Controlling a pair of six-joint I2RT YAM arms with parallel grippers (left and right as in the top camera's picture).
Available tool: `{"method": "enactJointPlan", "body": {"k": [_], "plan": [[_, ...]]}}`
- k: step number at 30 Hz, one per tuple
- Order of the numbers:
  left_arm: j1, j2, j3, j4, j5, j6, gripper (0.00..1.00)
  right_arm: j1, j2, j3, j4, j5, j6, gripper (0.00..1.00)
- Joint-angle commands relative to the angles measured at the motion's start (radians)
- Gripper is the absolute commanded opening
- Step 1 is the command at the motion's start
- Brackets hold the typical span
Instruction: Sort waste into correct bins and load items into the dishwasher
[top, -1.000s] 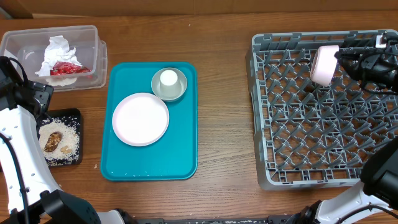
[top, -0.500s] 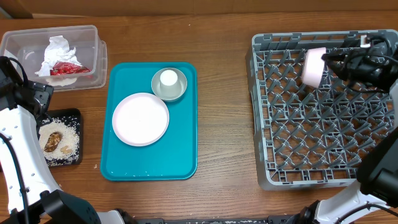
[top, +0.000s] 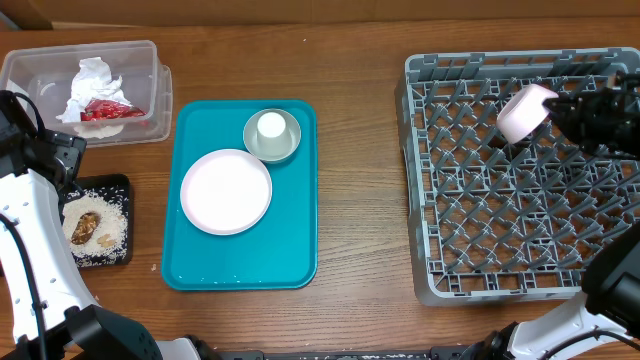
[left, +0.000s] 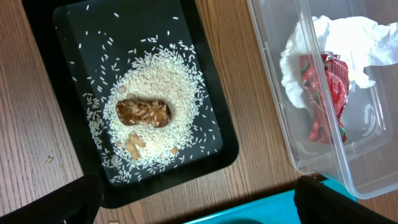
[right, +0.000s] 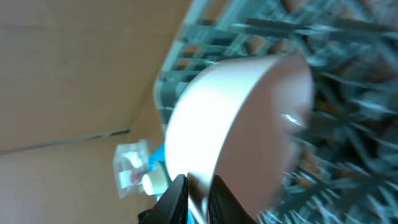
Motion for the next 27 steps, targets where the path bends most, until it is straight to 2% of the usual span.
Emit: {"method": "enactJointPlan", "body": {"k": [1, 5, 10, 16, 18, 20, 23, 27], "plan": [[-0.002, 0.007, 0.002, 0.001, -0.014, -0.013, 1.00, -0.024, 0.000, 0.082, -0.054, 0.164, 0.002, 0.17], [-0.002, 0.007, 0.002, 0.001, -0.014, -0.013, 1.00, -0.035, -0.001, 0.162, -0.155, 0.304, 0.034, 0.23], [-0.002, 0.007, 0.002, 0.001, -0.014, -0.013, 1.00, -0.032, -0.001, 0.311, -0.325, 0.502, 0.101, 0.39], [-0.002, 0.007, 0.002, 0.001, -0.014, -0.013, 1.00, 0.039, -0.006, 0.495, -0.527, 0.497, 0.087, 0.47], [-0.002, 0.007, 0.002, 0.001, -0.014, -0.013, 1.00, 0.141, -0.015, 0.538, -0.583, 0.435, 0.013, 0.60], [-0.002, 0.007, 0.002, 0.001, -0.014, -0.013, 1.00, 0.232, -0.016, 0.541, -0.595, 0.411, -0.009, 0.67], [-0.002, 0.007, 0.002, 0.001, -0.014, -0.013, 1.00, 0.400, -0.016, 0.536, -0.575, 0.430, -0.010, 0.71], [-0.002, 0.007, 0.002, 0.001, -0.014, -0.013, 1.00, 0.664, -0.016, 0.532, -0.500, 0.575, 0.031, 0.72]]}}
